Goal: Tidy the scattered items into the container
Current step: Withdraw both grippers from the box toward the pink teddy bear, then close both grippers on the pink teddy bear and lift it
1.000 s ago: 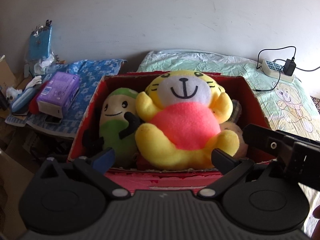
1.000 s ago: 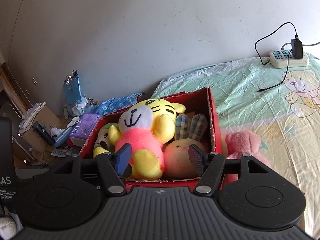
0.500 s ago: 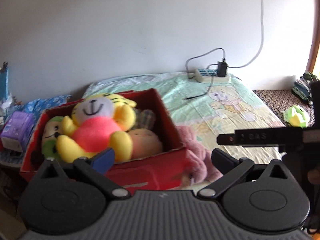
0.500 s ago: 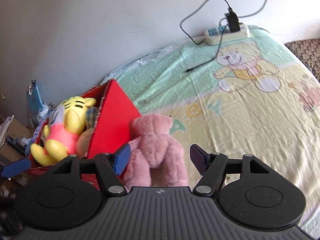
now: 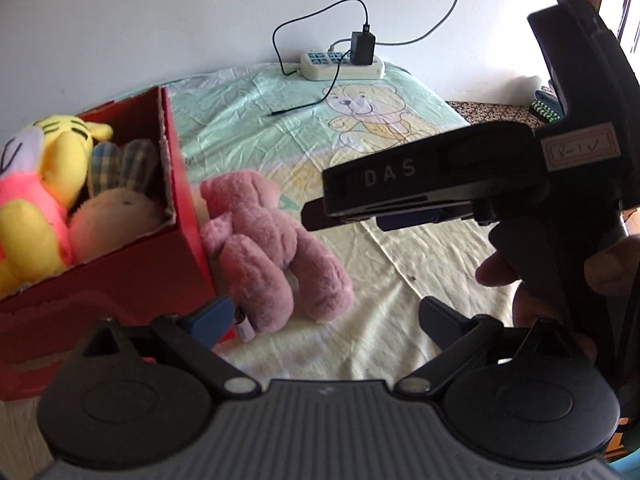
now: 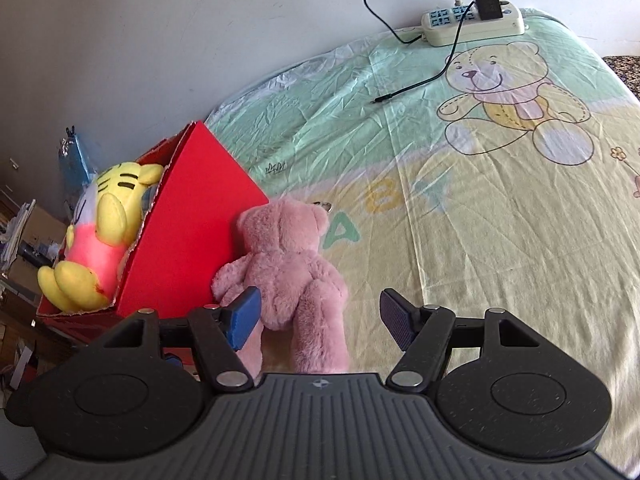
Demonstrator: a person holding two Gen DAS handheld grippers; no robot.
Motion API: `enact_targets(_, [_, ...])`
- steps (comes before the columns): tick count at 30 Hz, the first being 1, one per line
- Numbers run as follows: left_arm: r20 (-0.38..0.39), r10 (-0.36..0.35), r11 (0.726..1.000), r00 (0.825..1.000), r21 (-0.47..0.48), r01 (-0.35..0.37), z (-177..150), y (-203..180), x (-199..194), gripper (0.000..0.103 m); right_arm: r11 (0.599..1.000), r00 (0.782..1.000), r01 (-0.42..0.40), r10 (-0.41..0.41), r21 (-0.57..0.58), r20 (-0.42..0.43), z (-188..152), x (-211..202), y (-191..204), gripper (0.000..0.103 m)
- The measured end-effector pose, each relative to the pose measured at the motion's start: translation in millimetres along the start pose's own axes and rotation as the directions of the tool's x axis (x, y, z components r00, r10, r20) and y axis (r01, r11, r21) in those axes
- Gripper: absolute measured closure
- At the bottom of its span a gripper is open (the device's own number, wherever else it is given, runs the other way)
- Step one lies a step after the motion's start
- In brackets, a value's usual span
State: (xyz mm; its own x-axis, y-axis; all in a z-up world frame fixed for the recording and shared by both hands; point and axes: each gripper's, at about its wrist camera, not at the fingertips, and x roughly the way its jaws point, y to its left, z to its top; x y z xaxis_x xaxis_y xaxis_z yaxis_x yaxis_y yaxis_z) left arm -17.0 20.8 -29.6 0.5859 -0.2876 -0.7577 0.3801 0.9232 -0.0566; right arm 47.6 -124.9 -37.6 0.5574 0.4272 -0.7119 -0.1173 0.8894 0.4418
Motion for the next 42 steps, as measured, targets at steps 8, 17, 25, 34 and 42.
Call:
enact_targets(8, [-0.075, 0.009, 1.0, 0.997, -0.022, -0.011, -3, 14, 28, 0.004, 0.99, 0.994, -0.038, 0.024, -0.138, -0.107, -2, 28, 13, 0.044])
enact_targets(17, [-0.111, -0.036, 0.999, 0.993, 0.018, 0.038, -4, 7, 39, 0.015, 0.997, 0.989, -0.044, 0.036, -0.056, -0.143, -9, 22, -10, 0.075])
enact_targets(25, [-0.125, -0.146, 0.973, 0.981, 0.159, 0.165, -6, -28, 37, 0.013, 1.0, 0.989, 0.01, -0.01, 0.001, -0.147, -33, -9, -33, 0.075])
enact_targets(34, [-0.106, -0.214, 0.959, 0.971, 0.169, 0.229, 6, -30, 40, 0.005, 0.991, 0.994, -0.026, 0.039, 0.13, -0.101, -25, -14, -45, 0.058])
enact_targets(42, [-0.105, -0.223, 0.967, 0.969, 0.098, 0.233, 11, -6, 32, 0.004, 0.997, 0.998, -0.043, 0.047, 0.066, -0.053, -12, -9, -25, 0.034])
